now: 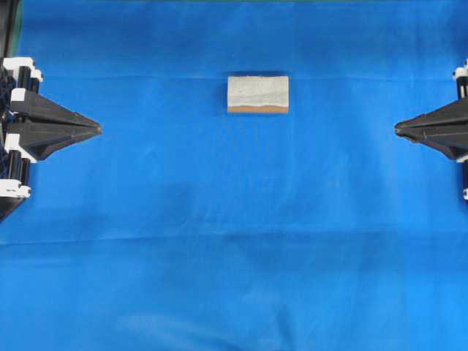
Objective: Hand over the sponge with the left arm and wipe it with the right arm.
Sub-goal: 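Move the left gripper to the grey-and-tan sponge and close on it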
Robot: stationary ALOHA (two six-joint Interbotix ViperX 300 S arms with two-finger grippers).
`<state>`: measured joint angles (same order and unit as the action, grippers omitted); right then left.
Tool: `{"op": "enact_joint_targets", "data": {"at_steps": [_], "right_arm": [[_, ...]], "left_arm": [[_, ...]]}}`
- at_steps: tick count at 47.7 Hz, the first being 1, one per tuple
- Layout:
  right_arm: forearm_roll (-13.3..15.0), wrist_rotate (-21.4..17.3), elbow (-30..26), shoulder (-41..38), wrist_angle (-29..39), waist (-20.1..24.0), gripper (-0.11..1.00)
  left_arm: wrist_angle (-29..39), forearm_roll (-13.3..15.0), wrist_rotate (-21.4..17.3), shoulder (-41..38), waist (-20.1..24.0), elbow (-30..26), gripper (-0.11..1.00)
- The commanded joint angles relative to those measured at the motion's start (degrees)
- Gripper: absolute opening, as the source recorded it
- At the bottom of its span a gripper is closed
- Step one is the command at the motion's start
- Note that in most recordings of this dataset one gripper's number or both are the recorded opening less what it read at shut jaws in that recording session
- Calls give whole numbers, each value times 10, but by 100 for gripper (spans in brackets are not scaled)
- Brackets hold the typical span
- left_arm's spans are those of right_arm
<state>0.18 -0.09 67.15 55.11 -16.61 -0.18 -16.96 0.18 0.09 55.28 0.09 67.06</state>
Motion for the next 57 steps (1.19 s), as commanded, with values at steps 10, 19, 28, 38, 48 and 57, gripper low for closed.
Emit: {"op": "enact_joint_targets", "data": {"at_steps": [10, 19, 28, 38, 48, 57], "right_arm": [[-1, -1, -16, -8, -1, 0, 0], [-1, -3, -16, -8, 13, 0, 0], [-1, -3, -16, -9, 15, 0, 0], [-1, -3, -16, -12, 15, 0, 0], [-1, -3, -15, -14, 16, 0, 0], [-1, -2, -14, -14, 23, 0, 0]], "left_arm": [[-21, 11, -11, -25, 15, -12, 0], [-26, 11, -15, -83, 72, -21, 0], [-62, 11, -40, -157, 96, -40, 0], [-82, 11, -80, -277, 106, -89, 33], [-76, 11, -91, -427, 148, -155, 90], [-76, 11, -111, -529, 154, -213, 94]]}}
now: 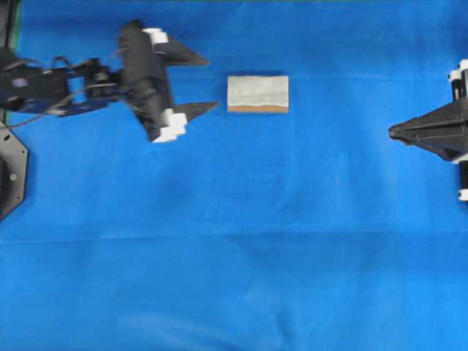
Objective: Hand over the sponge with the left arm and wipe it with the right arm.
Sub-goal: 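Move the left gripper to the grey-and-tan sponge and close on it, then lift the sponge with the left gripper and hold it toward center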
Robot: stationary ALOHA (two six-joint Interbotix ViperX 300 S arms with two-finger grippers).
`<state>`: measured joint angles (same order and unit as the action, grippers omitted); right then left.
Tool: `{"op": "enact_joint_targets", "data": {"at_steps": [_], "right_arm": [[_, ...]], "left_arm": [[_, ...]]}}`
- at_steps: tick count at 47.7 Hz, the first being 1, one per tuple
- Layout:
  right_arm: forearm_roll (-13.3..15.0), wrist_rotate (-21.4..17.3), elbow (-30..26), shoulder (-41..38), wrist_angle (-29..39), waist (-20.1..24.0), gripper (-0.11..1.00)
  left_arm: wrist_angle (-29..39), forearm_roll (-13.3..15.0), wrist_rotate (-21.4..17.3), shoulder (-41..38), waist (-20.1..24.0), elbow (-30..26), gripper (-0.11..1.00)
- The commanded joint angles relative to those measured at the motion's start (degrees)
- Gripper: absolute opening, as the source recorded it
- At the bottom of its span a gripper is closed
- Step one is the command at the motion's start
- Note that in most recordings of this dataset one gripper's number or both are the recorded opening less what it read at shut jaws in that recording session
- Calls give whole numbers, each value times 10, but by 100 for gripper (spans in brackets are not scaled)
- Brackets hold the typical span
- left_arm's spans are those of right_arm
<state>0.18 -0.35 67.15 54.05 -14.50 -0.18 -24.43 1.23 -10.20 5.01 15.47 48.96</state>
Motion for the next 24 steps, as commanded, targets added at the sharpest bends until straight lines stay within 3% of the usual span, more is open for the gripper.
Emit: {"op": "enact_joint_targets", "data": {"at_steps": [1, 24], "right_arm": [[-1, 1, -14, -4, 3, 0, 0], [0, 2, -12, -12, 5, -1, 0]], "left_arm": [[-2, 0, -12, -35, 0, -37, 94], [23, 1, -84, -200, 30, -137, 94]]}}
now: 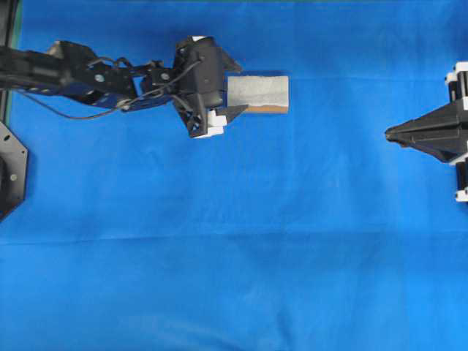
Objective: Hand over the sponge with the left arm and wipe it with the right arm.
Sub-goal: 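Lift the sponge with the left gripper and hold it toward center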
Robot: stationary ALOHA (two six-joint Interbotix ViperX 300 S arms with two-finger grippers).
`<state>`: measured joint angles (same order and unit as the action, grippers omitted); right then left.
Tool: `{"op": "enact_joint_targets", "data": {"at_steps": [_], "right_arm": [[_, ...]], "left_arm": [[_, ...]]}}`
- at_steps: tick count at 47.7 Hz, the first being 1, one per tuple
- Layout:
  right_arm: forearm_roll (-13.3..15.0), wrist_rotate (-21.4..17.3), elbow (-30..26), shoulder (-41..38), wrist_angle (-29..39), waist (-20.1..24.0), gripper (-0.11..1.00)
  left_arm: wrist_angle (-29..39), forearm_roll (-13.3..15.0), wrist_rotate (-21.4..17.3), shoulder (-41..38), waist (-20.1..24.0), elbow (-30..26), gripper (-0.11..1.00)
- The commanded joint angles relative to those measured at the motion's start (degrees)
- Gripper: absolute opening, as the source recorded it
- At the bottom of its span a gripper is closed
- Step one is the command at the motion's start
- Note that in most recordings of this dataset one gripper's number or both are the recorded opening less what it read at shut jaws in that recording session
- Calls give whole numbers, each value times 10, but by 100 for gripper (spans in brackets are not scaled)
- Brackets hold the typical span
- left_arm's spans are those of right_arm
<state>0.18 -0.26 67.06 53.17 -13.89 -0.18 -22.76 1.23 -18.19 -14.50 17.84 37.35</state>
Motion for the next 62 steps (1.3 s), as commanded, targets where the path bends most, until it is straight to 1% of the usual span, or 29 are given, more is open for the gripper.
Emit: {"op": "enact_joint_targets", "data": {"at_steps": [1, 7, 11, 17, 28, 33, 36, 39, 42, 44, 45, 51, 58, 62], "right_arm": [[-1, 1, -11, -4, -2, -1, 0], [0, 1, -11, -6, -2, -2, 0], [0, 1, -11, -8, -4, -1, 0], [0, 2, -10, -14, -4, -2, 0], [1, 2, -10, -17, -4, -4, 0], [1, 2, -10, -17, -4, -4, 0], [1, 2, -10, -17, -4, -4, 0], [1, 2, -10, -17, -4, -4, 0], [1, 2, -10, -17, -4, -4, 0], [1, 2, -10, -17, -4, -4, 0], [1, 2, -10, -17, -4, -4, 0], [1, 2, -10, -17, -4, -4, 0], [1, 2, -10, -17, -4, -4, 0], [1, 2, -11, -17, -4, -6, 0]], "left_arm": [[8, 0, -6, -10, 8, -24, 94], [11, 1, -20, -32, 21, -37, 94], [12, 0, -23, -40, 31, -42, 94], [12, 1, -22, -51, 39, -45, 94], [16, 0, -23, -56, 39, -46, 94], [37, 1, -15, -55, 39, -52, 94], [60, 1, -9, -53, 39, -57, 88], [77, 3, 1, -50, 39, -60, 75], [90, 3, 2, -47, 37, -60, 58], [97, 3, 2, -44, 35, -60, 49], [99, 3, 2, -42, 34, -60, 46], [115, 3, 9, -21, 28, -55, 45], [154, 4, 49, 33, 11, -49, 44], [178, 4, 70, 68, -3, -42, 41]]}}
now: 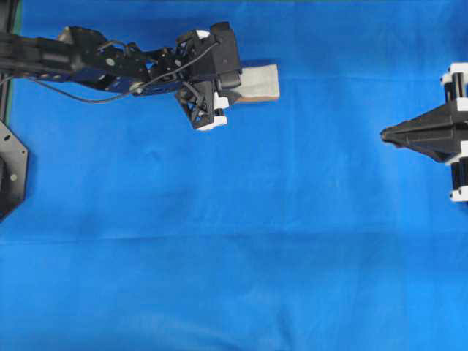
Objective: Hand over the sponge with the left arm and wipe it with the right arm.
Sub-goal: 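Lift the sponge with the left gripper and hold it toward center, then move the right gripper toward the sponge's free end and grasp it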
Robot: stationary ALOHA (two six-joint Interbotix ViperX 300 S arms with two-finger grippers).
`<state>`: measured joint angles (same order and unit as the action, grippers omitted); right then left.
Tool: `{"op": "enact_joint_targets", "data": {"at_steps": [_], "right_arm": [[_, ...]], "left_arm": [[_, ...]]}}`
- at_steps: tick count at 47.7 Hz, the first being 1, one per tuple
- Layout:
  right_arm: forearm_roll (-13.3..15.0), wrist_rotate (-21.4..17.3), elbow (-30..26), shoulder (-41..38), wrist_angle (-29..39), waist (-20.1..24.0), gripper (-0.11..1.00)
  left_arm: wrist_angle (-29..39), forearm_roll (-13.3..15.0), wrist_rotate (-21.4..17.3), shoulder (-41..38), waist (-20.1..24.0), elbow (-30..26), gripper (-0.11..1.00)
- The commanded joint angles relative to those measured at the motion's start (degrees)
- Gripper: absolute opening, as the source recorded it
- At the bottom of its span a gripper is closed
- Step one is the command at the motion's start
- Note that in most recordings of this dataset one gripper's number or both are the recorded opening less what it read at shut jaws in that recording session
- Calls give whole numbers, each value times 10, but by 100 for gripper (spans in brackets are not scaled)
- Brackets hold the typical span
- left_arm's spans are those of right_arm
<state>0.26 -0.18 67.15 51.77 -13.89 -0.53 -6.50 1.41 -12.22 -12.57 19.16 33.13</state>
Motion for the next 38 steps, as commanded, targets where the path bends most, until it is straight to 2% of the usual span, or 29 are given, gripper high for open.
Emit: {"op": "enact_joint_targets", "data": {"at_steps": [1, 11, 18, 27, 38], "right_arm": [[0, 1, -11, -3, -4, -3, 0], [0, 1, -11, -11, -4, -15, 0], [0, -2, -13, -18, -5, -19, 0], [-2, -5, -17, -22, -4, -19, 0], [-4, -9, -20, -30, -3, -19, 0]], "left_arm": [[22, 2, 16, 57, -20, 2, 40], [64, 3, 55, 152, -91, 25, 40], [65, 3, 104, 199, -144, 38, 40], [63, 3, 168, 206, -195, 44, 40], [62, 4, 183, 198, -223, 40, 40]]}}
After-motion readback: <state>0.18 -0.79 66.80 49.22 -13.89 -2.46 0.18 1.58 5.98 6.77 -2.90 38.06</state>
